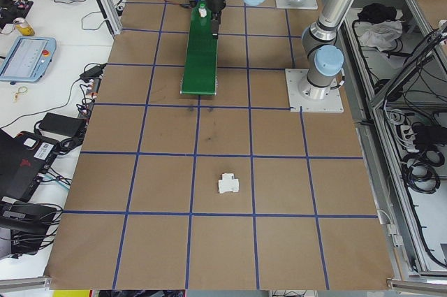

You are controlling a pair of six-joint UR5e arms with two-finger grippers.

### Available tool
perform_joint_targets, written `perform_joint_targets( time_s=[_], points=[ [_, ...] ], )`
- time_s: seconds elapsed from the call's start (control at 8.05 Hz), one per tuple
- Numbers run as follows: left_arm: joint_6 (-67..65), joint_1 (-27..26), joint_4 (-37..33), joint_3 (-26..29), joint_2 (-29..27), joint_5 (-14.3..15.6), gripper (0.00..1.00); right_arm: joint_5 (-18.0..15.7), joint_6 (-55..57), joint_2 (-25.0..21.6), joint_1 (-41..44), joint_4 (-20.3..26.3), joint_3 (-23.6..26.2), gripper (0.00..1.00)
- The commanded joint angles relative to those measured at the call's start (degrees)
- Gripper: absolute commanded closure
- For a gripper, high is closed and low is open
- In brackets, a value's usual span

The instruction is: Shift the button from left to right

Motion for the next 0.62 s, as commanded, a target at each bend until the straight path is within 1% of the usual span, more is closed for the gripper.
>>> perform_joint_targets(
  time_s=[0.0,0.12,0.37,0.5],
  points=[
    [0.6,0.1,0.0,0.0,-0.1,0.1,0.0,-1.5,-1.3,0.1,0.0,0.0,0.4,0.0],
    [-0.2,0.2,0.0,-0.1,0.0,0.1,0.0,-4.4,-3.3,0.1,0.0,0.0,0.4,0.0],
    [-0.5,0.1,2.4,0.0,0.1,-0.1,0.0,-5.2,-3.8,0.1,0.0,0.0,1.2,0.0],
    [-0.4,0.1,2.9,0.3,0.2,-0.1,0.0,-7.2,-3.8,0.2,-0.1,0.0,1.3,0.02]
  ],
)
